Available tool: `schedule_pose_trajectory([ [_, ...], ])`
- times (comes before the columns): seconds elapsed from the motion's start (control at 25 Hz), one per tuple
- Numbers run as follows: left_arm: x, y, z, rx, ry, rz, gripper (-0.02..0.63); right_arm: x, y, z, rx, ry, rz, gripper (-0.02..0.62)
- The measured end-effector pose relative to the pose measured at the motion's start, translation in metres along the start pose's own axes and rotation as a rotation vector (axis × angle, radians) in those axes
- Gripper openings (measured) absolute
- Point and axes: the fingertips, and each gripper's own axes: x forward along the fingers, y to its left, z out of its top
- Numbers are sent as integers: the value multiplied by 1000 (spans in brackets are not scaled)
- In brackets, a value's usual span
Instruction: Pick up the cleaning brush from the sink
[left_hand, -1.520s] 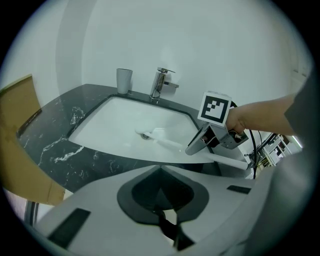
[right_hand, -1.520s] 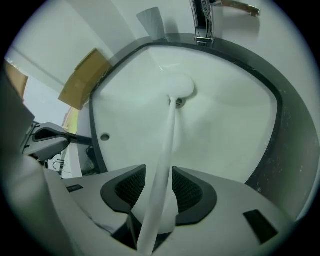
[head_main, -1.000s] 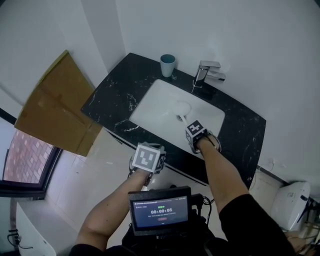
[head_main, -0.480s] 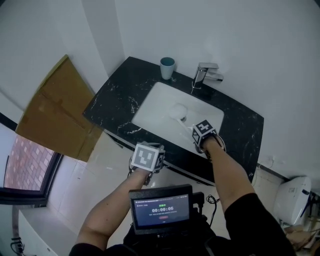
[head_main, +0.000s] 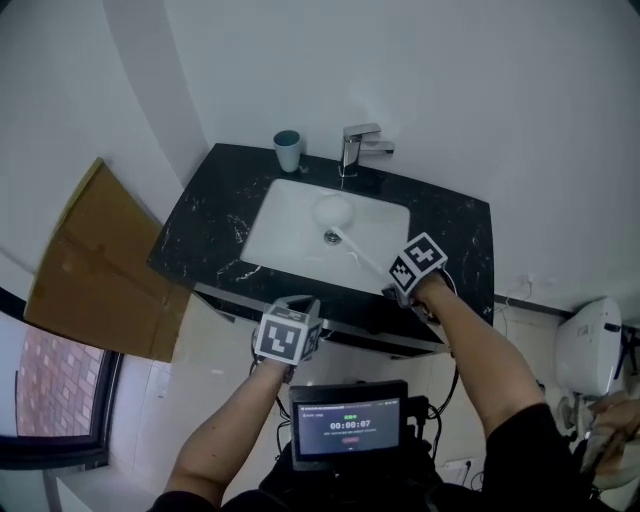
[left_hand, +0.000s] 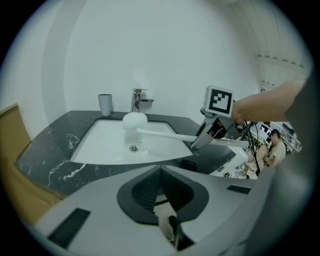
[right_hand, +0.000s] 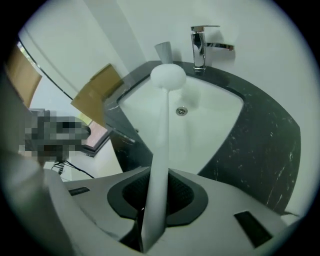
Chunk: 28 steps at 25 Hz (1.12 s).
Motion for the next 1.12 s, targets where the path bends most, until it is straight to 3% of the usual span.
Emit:
schedule_pose_trajectory([
  [0.16,-17,-34,-18,-43,-26,-8,9,-34,16,-45,-3,-120,52,63],
  [0.32,-34,-72,-32,19,-42,46,9,-66,24,-107,-36,-195,67,63],
  [0.52,-45,-156,-54,-10,-75,84,9,-113,17,-192,-28,-338,98,63],
  [0.72,-53,-248,-86,-53,-76,123,9,-156,9,-283,-140,-389,32,62],
  [0.84,-68,-289,-103,-53,-67,117,9,-176,24,-320,-155,-440,29,63],
  [1.12,-113,-322,-121,-39,-105,136,9,-211,63,-372,-153,-572,-28,62],
])
